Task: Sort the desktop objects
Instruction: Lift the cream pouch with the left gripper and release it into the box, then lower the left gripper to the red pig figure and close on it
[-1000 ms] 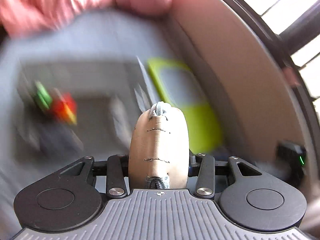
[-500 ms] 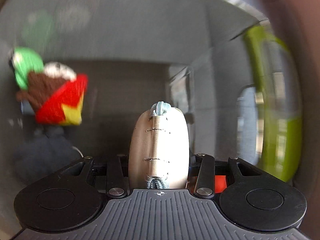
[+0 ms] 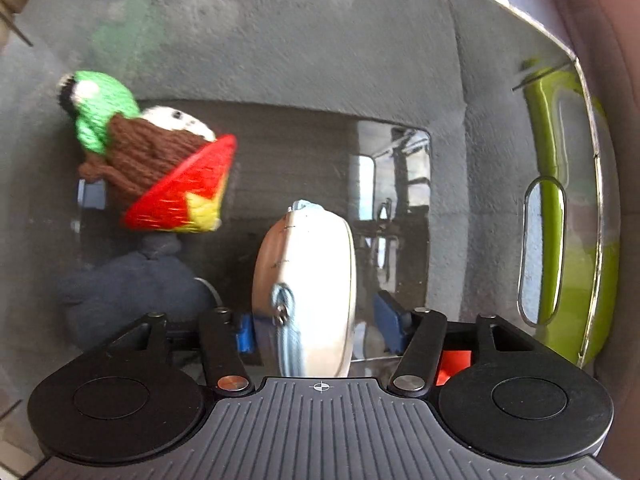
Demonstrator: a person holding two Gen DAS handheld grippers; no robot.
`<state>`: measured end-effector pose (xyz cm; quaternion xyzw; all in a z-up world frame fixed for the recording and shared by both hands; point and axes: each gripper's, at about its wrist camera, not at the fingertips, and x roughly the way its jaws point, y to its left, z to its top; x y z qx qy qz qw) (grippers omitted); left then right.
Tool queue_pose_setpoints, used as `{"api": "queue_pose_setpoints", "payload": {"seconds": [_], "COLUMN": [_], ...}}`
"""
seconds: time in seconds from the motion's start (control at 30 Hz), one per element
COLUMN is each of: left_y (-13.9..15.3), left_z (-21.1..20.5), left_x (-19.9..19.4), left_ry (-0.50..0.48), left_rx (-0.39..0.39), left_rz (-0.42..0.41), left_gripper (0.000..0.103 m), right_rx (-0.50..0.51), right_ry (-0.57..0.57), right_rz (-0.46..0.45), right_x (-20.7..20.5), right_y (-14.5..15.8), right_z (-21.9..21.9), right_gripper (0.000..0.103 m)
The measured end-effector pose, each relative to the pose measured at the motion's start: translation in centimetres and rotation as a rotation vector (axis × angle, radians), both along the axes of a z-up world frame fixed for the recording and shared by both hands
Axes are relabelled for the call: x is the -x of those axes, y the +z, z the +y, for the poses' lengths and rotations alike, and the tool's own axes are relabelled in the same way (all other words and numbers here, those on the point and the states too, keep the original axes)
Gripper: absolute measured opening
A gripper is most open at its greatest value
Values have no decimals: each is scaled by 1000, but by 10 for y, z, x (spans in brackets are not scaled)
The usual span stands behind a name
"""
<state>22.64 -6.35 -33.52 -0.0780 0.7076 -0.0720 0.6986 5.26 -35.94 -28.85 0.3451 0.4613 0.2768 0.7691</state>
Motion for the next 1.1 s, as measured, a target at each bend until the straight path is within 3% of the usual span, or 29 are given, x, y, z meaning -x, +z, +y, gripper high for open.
{"api": "queue_pose_setpoints", "payload": {"seconds": [0.2, 0.37, 0.53, 0.63, 0.83, 0.9, 0.97, 1.1], "left_y": [17, 60, 84, 95, 61, 55, 48, 19], "left_z": [35, 28, -2, -26, -64, -68, -85, -117], "left_x": [-10, -4, 55, 89, 89, 97, 113, 122], "left_ry": [4, -6, -177, -283, -422, -468, -558, -623], "left_rx": [-26, -24, 85, 133, 45, 13, -75, -64], "left_rz": [-55, -161, -328, -334, -254, -240, -229, -206], "left_gripper": [72, 72, 76, 91, 93, 94, 95, 95], "right_rx": [-5, 1, 2, 10, 57, 73, 56, -21], "right_ry": [-3, -2, -6, -11, 8, -47, -148, -221], "right_rz": [13, 16, 33, 61, 69, 27, 2, 68], "right_x": [-2, -2, -3, -6, -8, 1, 10, 5], "right_y": [-4, -4, -7, -10, -8, 0, 2, -10], "right_z": [0, 0, -1, 0, 8, 3, -10, -26], "right_gripper": [103, 103, 103, 103, 103, 103, 103, 103]}}
